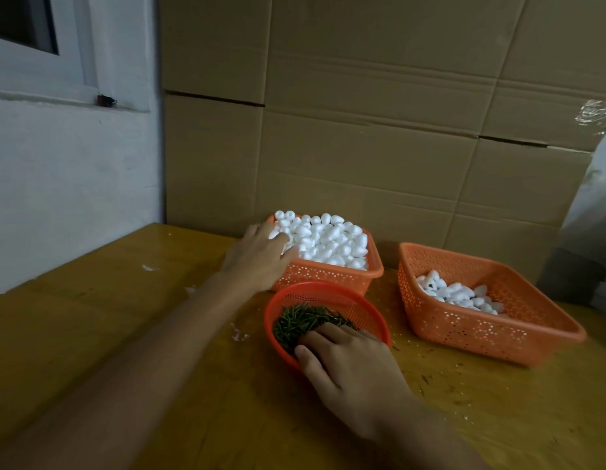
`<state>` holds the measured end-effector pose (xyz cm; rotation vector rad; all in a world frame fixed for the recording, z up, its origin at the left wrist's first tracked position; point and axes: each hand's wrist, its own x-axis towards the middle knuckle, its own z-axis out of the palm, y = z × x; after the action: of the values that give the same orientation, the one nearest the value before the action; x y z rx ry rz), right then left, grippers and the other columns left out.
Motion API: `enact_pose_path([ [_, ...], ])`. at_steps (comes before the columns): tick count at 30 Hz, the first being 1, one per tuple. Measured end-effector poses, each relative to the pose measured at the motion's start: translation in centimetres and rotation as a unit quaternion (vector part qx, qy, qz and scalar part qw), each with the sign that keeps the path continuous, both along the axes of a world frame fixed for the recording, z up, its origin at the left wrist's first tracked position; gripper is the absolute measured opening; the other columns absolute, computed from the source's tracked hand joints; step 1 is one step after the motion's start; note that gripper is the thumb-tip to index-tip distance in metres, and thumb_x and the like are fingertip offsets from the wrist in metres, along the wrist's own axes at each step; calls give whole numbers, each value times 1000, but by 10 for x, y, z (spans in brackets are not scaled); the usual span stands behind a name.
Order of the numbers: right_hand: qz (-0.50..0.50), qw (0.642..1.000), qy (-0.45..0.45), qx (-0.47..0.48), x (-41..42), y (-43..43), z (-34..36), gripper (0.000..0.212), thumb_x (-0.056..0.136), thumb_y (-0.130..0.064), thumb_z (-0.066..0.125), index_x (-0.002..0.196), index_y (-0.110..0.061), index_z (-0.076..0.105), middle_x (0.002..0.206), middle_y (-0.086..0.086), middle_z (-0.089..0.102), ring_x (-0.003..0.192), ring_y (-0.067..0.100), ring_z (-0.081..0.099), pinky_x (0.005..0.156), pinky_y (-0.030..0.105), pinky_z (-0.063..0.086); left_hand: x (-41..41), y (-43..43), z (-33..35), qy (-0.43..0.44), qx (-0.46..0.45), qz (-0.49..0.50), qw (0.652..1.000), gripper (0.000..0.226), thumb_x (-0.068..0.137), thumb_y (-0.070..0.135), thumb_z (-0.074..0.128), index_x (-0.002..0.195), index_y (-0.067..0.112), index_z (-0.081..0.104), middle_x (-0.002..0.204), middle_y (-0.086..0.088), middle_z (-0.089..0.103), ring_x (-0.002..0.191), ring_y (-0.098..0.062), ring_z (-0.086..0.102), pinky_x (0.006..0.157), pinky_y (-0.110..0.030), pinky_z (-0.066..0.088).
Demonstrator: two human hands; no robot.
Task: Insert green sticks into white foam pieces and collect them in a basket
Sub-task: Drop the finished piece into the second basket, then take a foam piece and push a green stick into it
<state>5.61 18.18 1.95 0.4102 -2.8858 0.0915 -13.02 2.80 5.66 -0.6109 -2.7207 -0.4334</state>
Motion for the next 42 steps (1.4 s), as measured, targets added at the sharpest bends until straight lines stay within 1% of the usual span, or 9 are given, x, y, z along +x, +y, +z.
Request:
enact_pose_path([
  [7, -6, 1000, -4, 1, 1, -2, 2, 69, 97, -64, -6, 114, -38, 55, 110, -16, 55, 100, 6, 54, 90, 31, 41, -19, 9, 8, -36, -88, -10, 995, 57, 111, 51, 18, 154, 30, 49, 172, -4, 24, 158, -22, 15, 126, -52, 16],
  [10, -7, 1000, -3, 1, 1, -2, 1, 69, 97, -64, -6, 116, -38, 55, 111, -16, 54, 101, 5, 54, 90, 30, 40, -10, 20, 14, -81, -75, -71, 991, 59, 111, 52, 19, 167, 34, 15, 176, 4, 3, 162, -21, -4, 129, -51, 5],
  [14, -8, 1000, -6, 0, 1, -2, 1, 71, 97, -65, -7, 117, -38, 55, 113, -17, 54, 103, 5, 54, 92, 30, 40, -4, 34, 27, -146, -144, -45, 978, 67, 109, 61, 14, 162, 26, 37, 173, -12, 22, 160, -31, 15, 123, -52, 18],
  [18, -12, 1000, -5, 1, 1, -4, 0, 73, 96, -65, -8, 120, -39, 56, 115, -17, 55, 105, 5, 54, 94, 30, 41, -9, 40, 31, -198, -134, -11, 971, 78, 102, 75, 16, 166, 31, 23, 175, -11, -7, 162, -30, -7, 127, -54, 1],
  [25, -12, 1000, -6, 1, 3, -4, 1, 73, 97, -64, -8, 119, -37, 56, 114, -16, 56, 102, 6, 54, 94, 31, 42, -26, 42, 21, -209, -69, -27, 975, 78, 101, 75, 25, 165, 30, 28, 175, -12, 11, 154, -33, 30, 121, -47, 28],
  [28, -14, 1000, -7, 1, 3, -3, 2, 72, 97, -64, -8, 119, -37, 55, 114, -16, 56, 102, 7, 54, 94, 32, 42, -24, 42, 21, -169, -7, -43, 985, 60, 102, 69, 39, 125, 25, 72, 138, -6, 65, 131, -25, 55, 94, -38, 34],
  [31, -15, 1000, -8, 6, 4, -3, 1, 72, 97, -64, -8, 119, -37, 55, 114, -16, 55, 102, 7, 54, 94, 32, 42, -22, 39, 20, -92, 126, -43, 987, 30, 92, 56, 70, 82, 29, 79, 94, 8, 75, 118, -16, 60, 89, -33, 43],
  [37, -22, 1000, -7, 1, 4, -2, 0, 67, 98, -65, -7, 118, -39, 52, 113, -16, 55, 103, 7, 54, 92, 31, 40, 5, 46, 26, -74, 449, -78, 887, 9, 81, 17, 88, 83, 24, 82, 90, 5, 79, 81, -22, 78, 75, -37, 64],
  [42, -12, 999, -8, -38, 5, 1, -1, 55, 100, -69, 1, 109, -39, 46, 103, -17, 52, 95, 4, 50, 88, 30, 40, 56, 53, 37, -77, 545, -188, 814, 28, 82, 10, 87, 101, 19, 69, 94, 3, 81, 79, -16, 79, 68, -26, 62],
])
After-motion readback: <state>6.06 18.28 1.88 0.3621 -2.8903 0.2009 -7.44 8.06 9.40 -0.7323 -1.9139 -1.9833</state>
